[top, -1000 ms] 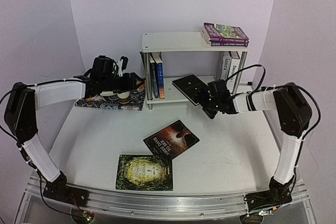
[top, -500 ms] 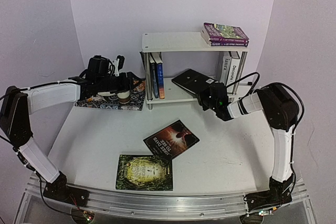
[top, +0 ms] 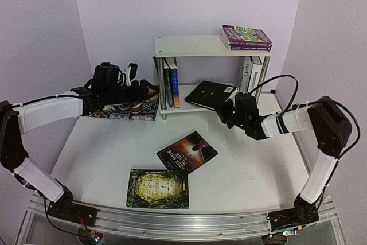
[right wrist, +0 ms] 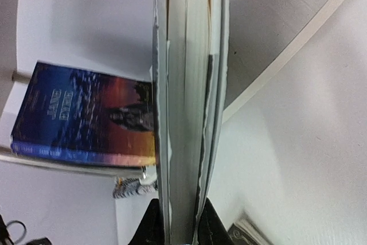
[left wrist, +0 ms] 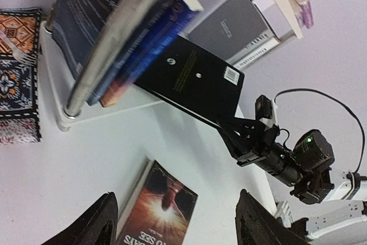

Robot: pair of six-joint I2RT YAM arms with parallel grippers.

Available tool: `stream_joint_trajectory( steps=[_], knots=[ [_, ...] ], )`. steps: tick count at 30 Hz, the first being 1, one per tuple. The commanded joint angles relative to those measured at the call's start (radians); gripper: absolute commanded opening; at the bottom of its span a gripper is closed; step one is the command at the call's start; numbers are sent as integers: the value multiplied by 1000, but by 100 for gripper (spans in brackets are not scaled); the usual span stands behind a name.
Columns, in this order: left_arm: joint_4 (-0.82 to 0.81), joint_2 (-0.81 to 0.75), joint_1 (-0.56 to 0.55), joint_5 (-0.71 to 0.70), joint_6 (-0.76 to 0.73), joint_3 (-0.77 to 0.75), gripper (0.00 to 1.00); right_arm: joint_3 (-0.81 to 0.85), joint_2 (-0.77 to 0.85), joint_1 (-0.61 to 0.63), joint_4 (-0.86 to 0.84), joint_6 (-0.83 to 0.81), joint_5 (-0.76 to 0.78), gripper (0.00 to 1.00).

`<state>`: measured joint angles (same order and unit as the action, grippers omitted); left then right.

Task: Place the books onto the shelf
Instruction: Pick up the book from the shelf, then pass from the right arm to the left

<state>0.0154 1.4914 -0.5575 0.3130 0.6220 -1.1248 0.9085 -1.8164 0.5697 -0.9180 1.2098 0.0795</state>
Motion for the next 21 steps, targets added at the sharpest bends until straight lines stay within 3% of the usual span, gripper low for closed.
stream_joint_trajectory(
  steps=[1, 9, 12, 15, 18, 21],
  knots=[
    [-52, -85, -58, 50, 138, 35, 71, -45, 210, 79, 185, -321, 56, 0],
    [-52, -137, -101, 83, 132, 58, 72, -94, 557, 142, 559, -668, 121, 0],
    [-51, -138, -101, 100, 127, 44, 73, -81, 672, 141, 702, -825, 6, 0],
    [-52, -130, -101, 99, 202, 33, 84, -52, 757, 141, 836, -970, -89, 0],
    [-53, -87, -104, 161, 277, 1, 89, -21, 812, 142, 914, -1072, -199, 0],
    [-54, -29, -128, 287, 150, -68, 90, 45, 819, 141, 1014, -1135, -325, 0]
  ],
)
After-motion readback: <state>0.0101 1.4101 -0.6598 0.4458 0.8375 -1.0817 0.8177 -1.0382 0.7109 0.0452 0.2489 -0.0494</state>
